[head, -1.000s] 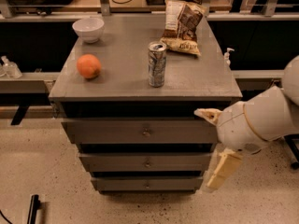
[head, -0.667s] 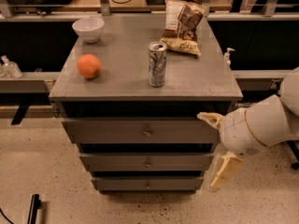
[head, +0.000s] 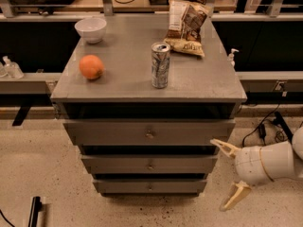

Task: Open bottom drawer

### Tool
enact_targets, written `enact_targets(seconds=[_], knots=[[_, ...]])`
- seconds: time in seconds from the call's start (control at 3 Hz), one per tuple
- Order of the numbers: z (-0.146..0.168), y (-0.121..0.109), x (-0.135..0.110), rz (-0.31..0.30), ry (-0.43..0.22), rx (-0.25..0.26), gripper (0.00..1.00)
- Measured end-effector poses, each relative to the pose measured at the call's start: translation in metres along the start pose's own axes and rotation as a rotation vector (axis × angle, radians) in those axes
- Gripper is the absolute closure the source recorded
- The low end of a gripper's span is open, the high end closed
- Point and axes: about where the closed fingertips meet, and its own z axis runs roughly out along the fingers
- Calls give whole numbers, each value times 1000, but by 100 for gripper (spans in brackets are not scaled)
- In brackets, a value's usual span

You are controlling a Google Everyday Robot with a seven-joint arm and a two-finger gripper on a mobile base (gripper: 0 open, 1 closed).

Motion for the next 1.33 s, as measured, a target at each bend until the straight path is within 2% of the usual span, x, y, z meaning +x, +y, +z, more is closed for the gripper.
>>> enact_targets(seconds=[0.33,0.67,1.0,1.33], knots=[[8,4,4,-40,-16,-12,0],[14,4,3,-47,10,-50,0],[70,11,13,-38,-29,-131,0],[154,44,63,72,-49,-219,0]])
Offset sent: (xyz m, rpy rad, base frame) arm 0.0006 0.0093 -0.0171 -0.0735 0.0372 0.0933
